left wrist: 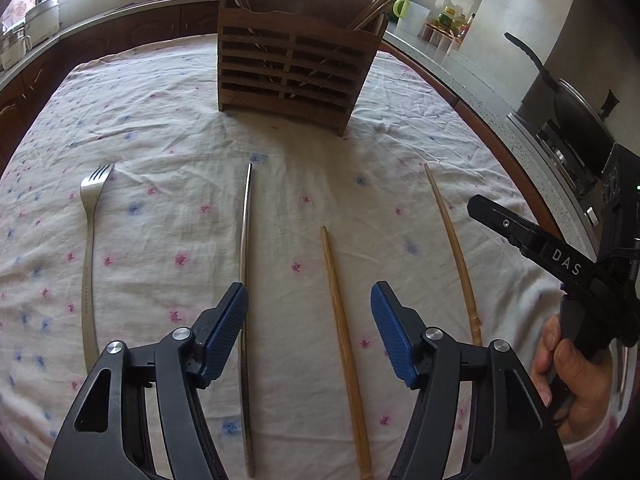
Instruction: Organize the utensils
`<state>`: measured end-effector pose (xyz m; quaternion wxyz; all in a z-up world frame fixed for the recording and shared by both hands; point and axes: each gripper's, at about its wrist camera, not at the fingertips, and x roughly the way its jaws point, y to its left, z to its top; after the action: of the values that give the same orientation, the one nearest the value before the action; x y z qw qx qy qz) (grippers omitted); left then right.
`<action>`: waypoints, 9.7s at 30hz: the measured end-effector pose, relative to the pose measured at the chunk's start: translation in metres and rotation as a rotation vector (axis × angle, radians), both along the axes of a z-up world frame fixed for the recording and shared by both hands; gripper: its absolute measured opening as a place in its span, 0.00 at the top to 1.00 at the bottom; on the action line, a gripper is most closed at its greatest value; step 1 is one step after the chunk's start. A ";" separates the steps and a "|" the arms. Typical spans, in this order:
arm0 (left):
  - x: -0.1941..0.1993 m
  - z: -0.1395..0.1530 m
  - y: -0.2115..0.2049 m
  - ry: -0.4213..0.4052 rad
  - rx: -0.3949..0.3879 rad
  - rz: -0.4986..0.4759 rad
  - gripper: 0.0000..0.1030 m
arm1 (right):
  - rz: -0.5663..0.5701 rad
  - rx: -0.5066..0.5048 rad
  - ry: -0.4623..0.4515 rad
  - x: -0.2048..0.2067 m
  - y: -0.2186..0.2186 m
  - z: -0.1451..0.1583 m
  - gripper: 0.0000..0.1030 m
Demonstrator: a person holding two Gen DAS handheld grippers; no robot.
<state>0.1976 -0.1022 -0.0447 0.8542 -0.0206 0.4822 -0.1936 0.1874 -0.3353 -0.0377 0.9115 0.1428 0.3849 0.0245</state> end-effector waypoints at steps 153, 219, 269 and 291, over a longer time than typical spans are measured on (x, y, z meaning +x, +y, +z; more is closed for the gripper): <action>0.146 0.144 0.050 -0.446 -0.195 0.273 0.94 | 0.003 -0.012 -0.405 0.109 0.042 0.136 0.95; 0.001 0.106 0.106 -0.407 -0.112 0.323 0.12 | 0.099 0.131 -0.352 -0.016 0.048 0.095 0.02; -0.143 0.035 0.107 -0.573 0.107 0.386 0.00 | 0.053 -0.148 -0.473 -0.147 0.051 0.033 0.00; -0.170 0.043 0.094 -0.665 0.145 0.382 0.00 | 0.112 -0.153 -0.569 -0.171 0.069 0.033 0.00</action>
<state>0.0280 -0.0086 -0.0012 0.9838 0.0142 0.1787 0.0075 0.0161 -0.2664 -0.0052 0.9881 0.0397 0.1222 0.0847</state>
